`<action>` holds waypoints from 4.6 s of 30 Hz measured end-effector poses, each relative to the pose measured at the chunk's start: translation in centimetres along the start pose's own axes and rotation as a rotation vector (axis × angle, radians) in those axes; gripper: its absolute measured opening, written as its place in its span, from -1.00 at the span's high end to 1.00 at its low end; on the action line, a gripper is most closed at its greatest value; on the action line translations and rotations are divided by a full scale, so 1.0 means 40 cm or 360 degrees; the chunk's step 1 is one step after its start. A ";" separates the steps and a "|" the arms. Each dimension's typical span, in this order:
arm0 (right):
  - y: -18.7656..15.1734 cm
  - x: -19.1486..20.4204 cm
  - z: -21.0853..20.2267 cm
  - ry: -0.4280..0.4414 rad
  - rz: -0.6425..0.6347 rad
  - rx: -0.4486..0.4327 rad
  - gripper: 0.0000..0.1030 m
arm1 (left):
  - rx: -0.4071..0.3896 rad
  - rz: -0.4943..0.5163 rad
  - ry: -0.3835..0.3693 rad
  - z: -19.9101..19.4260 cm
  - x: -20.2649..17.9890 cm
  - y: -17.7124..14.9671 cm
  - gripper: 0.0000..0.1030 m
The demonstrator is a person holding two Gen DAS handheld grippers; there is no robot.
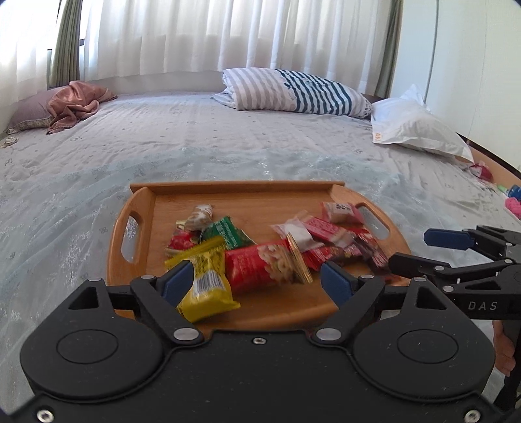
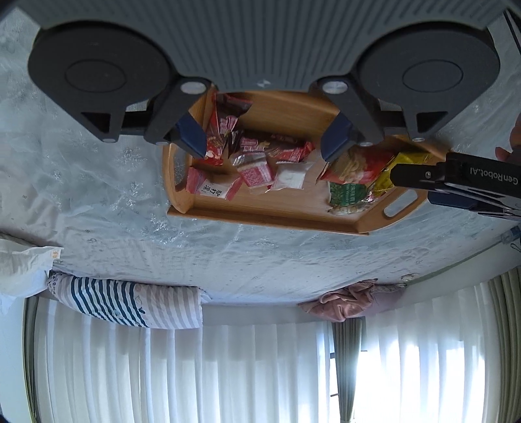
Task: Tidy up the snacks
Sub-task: 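Withdraw both open tools from the tray toward the last snacks, then grasp the brown nut bar with left tool while right tool grasps the red biscuit packet, then carry the nut bar over the tray while right tool carries the biscuit packet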
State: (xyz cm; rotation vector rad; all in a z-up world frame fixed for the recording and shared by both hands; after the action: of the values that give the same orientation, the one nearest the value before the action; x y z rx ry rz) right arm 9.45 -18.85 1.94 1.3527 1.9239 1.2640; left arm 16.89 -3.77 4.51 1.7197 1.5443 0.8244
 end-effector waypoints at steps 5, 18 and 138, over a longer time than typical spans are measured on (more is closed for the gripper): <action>-0.030 0.011 -0.023 -0.0062 -0.0106 0.0018 -0.71 | -0.0025 0.0101 -0.0026 -0.046 -0.035 -0.054 -0.69; -0.104 0.018 -0.052 -0.0076 -0.0165 0.0067 -0.74 | 0.0080 0.0168 -0.0121 -0.061 -0.102 -0.167 -0.72; -0.047 0.179 0.037 0.0072 -0.0027 -0.0017 0.27 | -0.0108 0.0000 0.0083 -0.063 0.009 -0.100 0.10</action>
State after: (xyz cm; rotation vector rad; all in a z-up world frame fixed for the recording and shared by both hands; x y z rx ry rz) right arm 6.83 -11.93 0.51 1.3107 1.9519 1.3056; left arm 12.58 -2.96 2.68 1.6615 1.5329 0.9179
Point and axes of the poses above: each gripper's, at about its wrist camera, not at the fingertips, and z roughly the way its jaws point, x to its left, y to its top, the point moved 5 cm from there along z, roughly the way its jaws point, and after that the axes turned 12 degrees about y, right-handed, at the moved point
